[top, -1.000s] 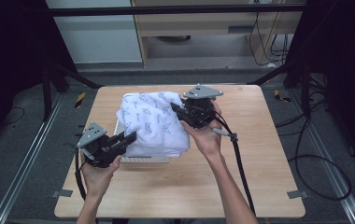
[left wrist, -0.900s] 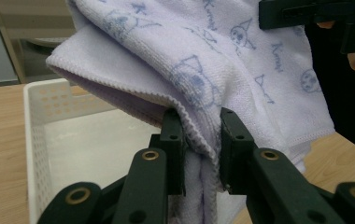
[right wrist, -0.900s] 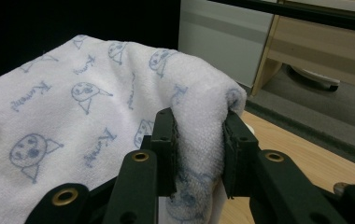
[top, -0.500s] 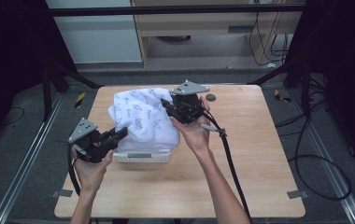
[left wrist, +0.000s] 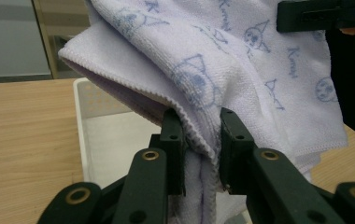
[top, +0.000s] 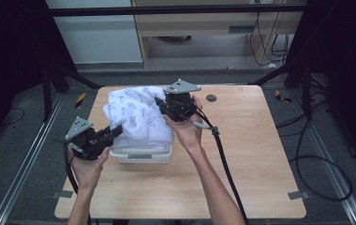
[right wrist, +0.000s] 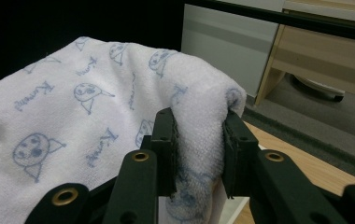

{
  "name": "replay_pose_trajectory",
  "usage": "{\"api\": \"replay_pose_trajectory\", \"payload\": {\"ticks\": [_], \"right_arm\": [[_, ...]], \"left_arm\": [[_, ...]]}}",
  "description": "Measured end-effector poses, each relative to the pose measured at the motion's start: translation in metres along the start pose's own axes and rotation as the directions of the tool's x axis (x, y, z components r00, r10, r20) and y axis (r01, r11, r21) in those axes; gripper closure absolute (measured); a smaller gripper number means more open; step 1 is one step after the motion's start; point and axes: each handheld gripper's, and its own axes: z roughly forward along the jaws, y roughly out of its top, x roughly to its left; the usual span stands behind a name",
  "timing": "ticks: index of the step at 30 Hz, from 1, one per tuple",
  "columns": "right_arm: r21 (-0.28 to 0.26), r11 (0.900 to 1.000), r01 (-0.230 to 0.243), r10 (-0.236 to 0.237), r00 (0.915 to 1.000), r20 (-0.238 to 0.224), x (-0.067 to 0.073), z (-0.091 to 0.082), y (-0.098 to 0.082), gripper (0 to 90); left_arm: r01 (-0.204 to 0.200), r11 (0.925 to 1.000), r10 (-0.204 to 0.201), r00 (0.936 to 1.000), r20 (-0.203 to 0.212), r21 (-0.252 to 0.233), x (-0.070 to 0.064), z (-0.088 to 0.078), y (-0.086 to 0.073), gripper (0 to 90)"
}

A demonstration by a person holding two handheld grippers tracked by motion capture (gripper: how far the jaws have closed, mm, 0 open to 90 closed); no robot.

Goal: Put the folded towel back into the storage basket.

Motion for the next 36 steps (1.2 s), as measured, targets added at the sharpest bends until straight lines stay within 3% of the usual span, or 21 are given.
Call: {"api": "replay_pose_trajectory", "payload": {"ticks": [14,26,36], "right_arm": [[0.006,1.000,-0.002,0.002,1.0000,0.002,0.003,0.020,-0.001,70.3],[0.023,1.000,-0.011,0.011,0.9998,0.015,0.003,0.042,-0.007,70.2],[0.055,0.998,-0.012,0.010,0.9993,0.037,0.000,0.055,-0.016,70.1]], "left_arm": [[0.023,0.9997,-0.022,0.9993,-0.031,0.006,0.015,0.008,-0.003,73.7],[0.034,0.9988,-0.033,0.9982,-0.051,0.036,0.030,0.026,-0.008,73.7],[0.035,0.9971,-0.031,0.9980,-0.054,0.068,0.036,0.040,-0.015,73.8]]}}
